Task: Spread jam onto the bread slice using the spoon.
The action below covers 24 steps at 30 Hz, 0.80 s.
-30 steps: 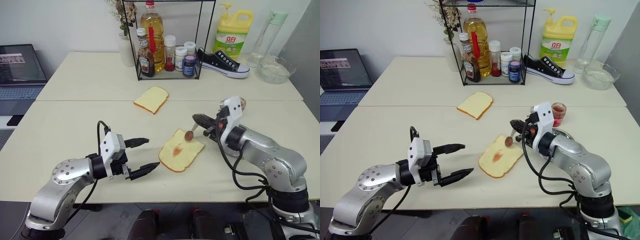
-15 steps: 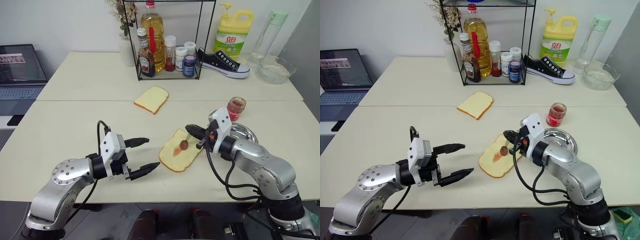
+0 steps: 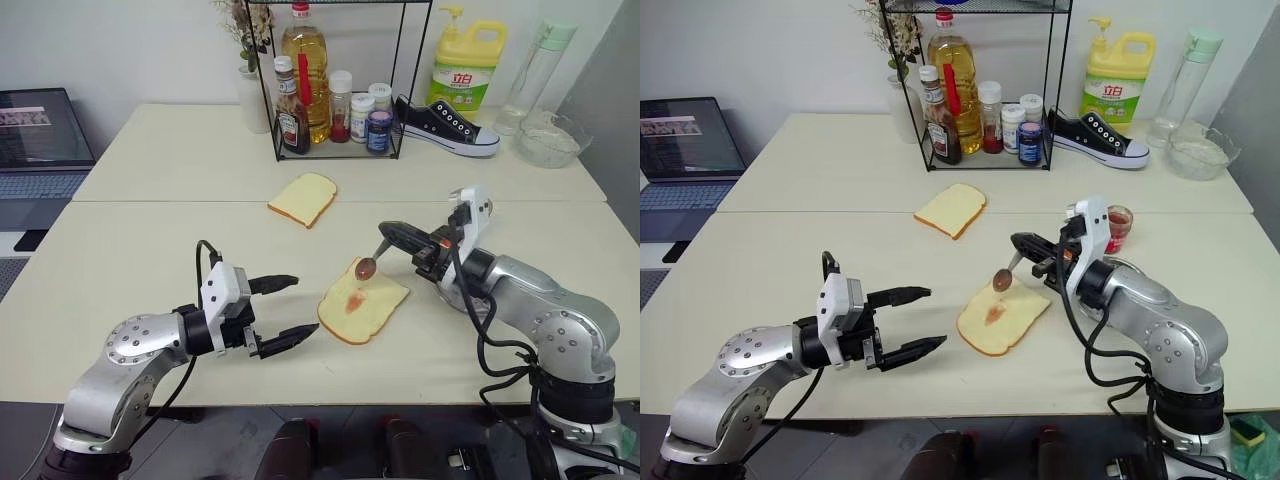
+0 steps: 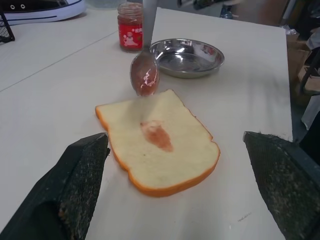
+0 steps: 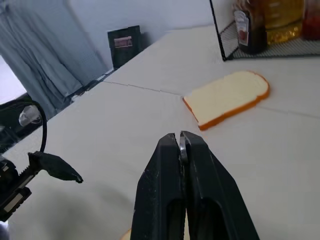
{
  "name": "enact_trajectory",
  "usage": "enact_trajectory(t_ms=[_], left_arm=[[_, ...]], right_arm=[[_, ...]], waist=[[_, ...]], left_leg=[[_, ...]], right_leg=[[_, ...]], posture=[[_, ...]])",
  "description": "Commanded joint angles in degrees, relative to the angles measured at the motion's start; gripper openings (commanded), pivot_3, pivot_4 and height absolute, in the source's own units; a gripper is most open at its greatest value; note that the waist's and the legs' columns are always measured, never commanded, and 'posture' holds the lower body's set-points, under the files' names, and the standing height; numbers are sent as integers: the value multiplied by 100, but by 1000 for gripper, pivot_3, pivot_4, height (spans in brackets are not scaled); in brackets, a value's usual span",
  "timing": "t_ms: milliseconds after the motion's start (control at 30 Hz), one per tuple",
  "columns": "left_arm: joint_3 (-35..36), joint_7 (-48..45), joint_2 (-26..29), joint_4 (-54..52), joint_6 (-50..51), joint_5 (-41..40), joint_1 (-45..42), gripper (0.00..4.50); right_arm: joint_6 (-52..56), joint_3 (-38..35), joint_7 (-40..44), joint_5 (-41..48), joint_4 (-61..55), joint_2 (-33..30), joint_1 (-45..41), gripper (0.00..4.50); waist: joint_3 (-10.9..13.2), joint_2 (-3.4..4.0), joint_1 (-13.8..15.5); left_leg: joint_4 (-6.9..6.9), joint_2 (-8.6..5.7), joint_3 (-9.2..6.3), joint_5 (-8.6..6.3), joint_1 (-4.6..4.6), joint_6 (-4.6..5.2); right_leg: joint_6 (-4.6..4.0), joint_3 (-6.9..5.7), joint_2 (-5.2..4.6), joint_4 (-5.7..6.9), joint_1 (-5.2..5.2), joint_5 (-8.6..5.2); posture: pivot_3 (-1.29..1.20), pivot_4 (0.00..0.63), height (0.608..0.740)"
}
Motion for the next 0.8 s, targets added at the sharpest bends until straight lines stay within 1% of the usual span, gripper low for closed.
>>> enact_trajectory(t_ms=[33,100,200,300,400,600,800], left_arm=[[70,-53,86,-141,-104,-29,-11,4500],[92,-56,111,-208,-65,-48,43,4500],[102,-53,141,-250,-39,-67,81,4500],[121,-42,198,-303,12,-111,114,4500],[125,-34,222,-319,36,-129,115,4500],[99,-21,242,-311,56,-128,72,4500],[58,-26,224,-248,36,-94,2,4500]], right_arm=[[318,-592,-652,895,370,495,112,50],[388,-803,-1047,1236,646,849,278,50],[396,-935,-1570,1463,864,1138,369,50],[370,-987,-1790,1783,914,1317,500,50],[385,-879,-1725,1756,932,1222,680,50],[154,-424,-1226,1099,936,653,844,50],[-158,-794,-1203,1081,1175,229,494,50]], waist=[[0,0,-7],[0,0,-10],[0,1,-10],[1,2,-10],[1,2,-6],[0,4,-15],[0,3,-1]], left_leg=[[-1,0,1,0,0,0],[-2,1,2,0,0,0],[-4,1,3,0,0,0],[-3,0,4,0,0,0],[-4,0,3,0,0,0],[-4,1,5,0,3,1],[-2,-2,6,0,3,1]], right_leg=[[0,2,0,1,-1,0],[0,3,0,1,-2,0],[0,4,1,2,-3,0],[0,4,2,2,-3,0],[0,2,4,2,-3,0],[0,3,7,2,-2,0],[0,3,4,1,2,0]], posture=[[0,150,740],[0,150,740],[0,150,740],[0,150,740],[0,150,740],[0,150,740],[0,150,740]])
